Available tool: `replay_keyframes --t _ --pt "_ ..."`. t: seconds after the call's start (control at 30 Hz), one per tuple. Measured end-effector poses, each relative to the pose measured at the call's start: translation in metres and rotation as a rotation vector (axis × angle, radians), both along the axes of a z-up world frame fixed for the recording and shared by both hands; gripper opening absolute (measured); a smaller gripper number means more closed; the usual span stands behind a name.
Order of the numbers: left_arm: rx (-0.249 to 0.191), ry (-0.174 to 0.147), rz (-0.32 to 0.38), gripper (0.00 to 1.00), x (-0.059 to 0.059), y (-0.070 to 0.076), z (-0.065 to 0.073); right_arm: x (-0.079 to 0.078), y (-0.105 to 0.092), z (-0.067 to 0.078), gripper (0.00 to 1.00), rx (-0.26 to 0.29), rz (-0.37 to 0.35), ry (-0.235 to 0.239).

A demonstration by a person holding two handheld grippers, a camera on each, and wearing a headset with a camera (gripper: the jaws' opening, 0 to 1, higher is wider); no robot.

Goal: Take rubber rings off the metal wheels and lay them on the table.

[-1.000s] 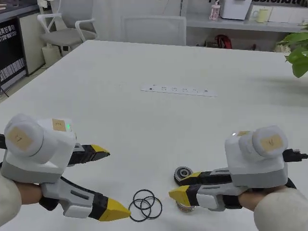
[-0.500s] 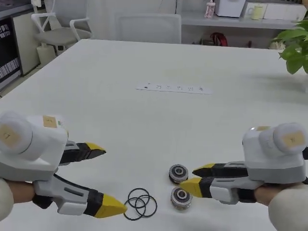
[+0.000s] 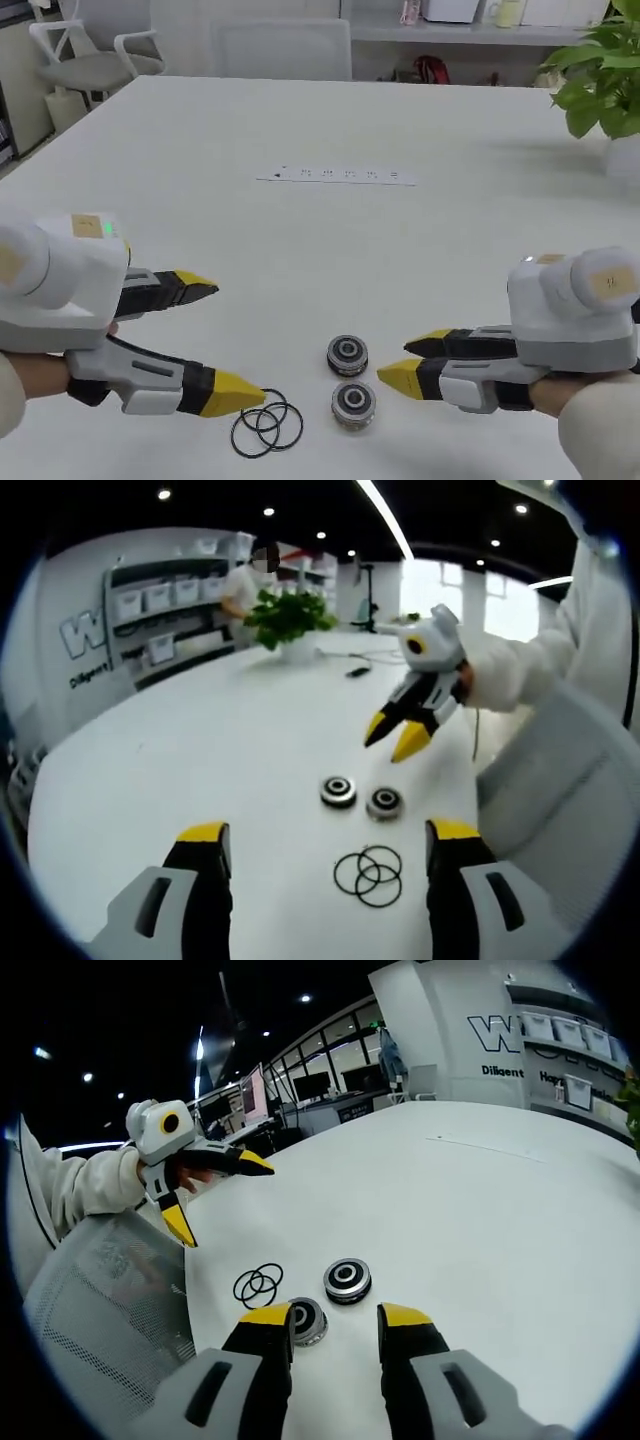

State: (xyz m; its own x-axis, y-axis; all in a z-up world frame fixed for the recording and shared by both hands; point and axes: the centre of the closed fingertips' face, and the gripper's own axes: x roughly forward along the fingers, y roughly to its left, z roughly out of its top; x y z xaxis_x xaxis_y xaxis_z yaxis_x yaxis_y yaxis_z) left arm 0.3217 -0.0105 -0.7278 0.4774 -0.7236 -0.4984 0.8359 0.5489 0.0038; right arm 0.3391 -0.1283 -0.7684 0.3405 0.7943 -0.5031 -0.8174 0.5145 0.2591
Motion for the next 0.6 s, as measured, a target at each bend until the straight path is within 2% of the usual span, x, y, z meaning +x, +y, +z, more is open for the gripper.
replay_keyframes --t 0.3,0.6 --pt "-0.010 -0.003 -0.046 0.76 0.017 -0.025 -0.004 0.006 -0.003 -0.007 0.29 -0.004 -0.006 0.005" --pt "-0.010 -0.001 -0.092 0.62 0.027 -0.046 -0.010 0.011 0.006 -0.019 0.28 0.002 0.012 0.033"
